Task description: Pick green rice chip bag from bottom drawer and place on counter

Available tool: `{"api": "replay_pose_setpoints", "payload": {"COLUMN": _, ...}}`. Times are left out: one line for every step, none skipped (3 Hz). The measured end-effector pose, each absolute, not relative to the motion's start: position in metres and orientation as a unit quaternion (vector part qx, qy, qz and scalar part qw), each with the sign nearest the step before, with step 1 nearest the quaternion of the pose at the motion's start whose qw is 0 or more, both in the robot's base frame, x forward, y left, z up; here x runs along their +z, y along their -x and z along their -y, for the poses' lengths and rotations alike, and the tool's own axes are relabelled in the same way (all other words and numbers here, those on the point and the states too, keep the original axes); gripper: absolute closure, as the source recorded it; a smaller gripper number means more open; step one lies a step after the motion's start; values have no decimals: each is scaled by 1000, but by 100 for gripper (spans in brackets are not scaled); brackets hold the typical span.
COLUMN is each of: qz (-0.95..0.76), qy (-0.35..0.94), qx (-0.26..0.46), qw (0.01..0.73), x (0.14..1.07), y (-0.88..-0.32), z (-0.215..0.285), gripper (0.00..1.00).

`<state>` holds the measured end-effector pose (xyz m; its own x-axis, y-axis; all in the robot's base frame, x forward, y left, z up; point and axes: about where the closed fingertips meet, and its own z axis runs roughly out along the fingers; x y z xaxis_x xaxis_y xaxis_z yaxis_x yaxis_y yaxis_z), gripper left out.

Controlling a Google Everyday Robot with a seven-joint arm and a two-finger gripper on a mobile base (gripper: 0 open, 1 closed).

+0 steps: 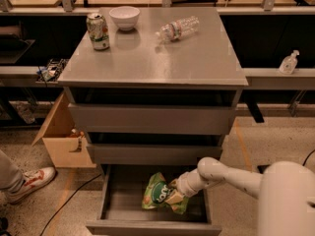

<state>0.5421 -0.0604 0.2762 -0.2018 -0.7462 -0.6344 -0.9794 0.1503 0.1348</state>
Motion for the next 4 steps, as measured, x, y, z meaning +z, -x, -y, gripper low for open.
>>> {"api": "replay_pose_setpoints", "payload": {"qz": -693, "qy": 595, "qx": 285, "qw": 291, "x": 364, "y": -540, "z": 77, "gripper": 100}}
{"api": "replay_pose_setpoints", "payload": {"qz": -692, "qy": 590, "qx": 284, "qw": 304, "x": 374, "y": -537, "z": 89, "gripper": 100}}
{"api": "replay_pose_setpoints", "payload": {"qz": -688, "qy": 597, "qx": 281, "qw": 303, "x": 379, "y": -537, "z": 86, "gripper": 100}}
{"api": "replay_pose_setpoints", "payload": {"qz": -668, "qy": 611, "qx": 244, "qw": 347, "x": 441, "y": -542, "z": 97, "gripper": 100}}
